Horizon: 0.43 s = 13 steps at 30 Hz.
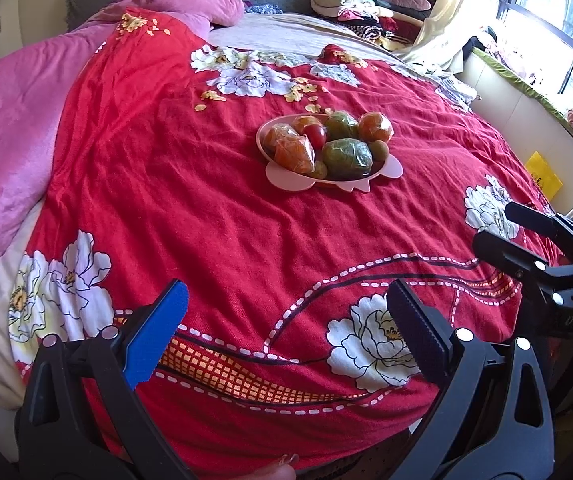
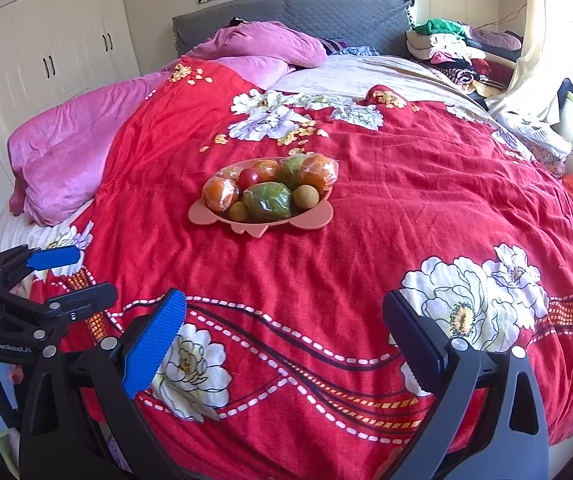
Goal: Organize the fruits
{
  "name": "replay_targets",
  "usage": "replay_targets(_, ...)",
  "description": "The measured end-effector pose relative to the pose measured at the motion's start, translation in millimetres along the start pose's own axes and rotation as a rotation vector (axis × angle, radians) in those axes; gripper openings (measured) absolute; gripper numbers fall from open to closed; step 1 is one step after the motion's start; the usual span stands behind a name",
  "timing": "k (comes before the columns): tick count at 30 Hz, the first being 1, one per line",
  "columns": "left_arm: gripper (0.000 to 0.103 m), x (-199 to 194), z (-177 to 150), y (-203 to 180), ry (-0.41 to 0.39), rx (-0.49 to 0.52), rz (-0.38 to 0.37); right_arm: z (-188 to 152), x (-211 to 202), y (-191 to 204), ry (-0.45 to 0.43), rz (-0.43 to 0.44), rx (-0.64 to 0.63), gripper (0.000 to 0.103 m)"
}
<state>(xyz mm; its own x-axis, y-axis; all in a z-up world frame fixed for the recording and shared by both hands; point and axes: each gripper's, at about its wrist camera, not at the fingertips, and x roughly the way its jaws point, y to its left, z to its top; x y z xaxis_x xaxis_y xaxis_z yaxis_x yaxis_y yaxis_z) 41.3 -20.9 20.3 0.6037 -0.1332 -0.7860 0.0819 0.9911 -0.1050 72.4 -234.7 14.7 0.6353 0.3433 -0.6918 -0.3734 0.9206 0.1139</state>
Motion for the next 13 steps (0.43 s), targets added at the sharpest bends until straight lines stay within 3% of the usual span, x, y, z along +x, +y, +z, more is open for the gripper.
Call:
replay_targets(4, 0.093, 3, 7, 12, -0.009, -0.034, 0.026, 10, 5, -25, -0.008, -0.028, 0.047, 0.098)
replay_targets(7, 0.093, 7, 27, 38, -0.046, -0.091, 0.051, 26, 11, -64, -0.025, -0.114, 0.085, 0.098)
replay_targets(13, 0.093, 69, 81, 130, -0.015, -0.241, 0.233, 67, 71, -175, 0.063, -0.341, 0.095, 0.098)
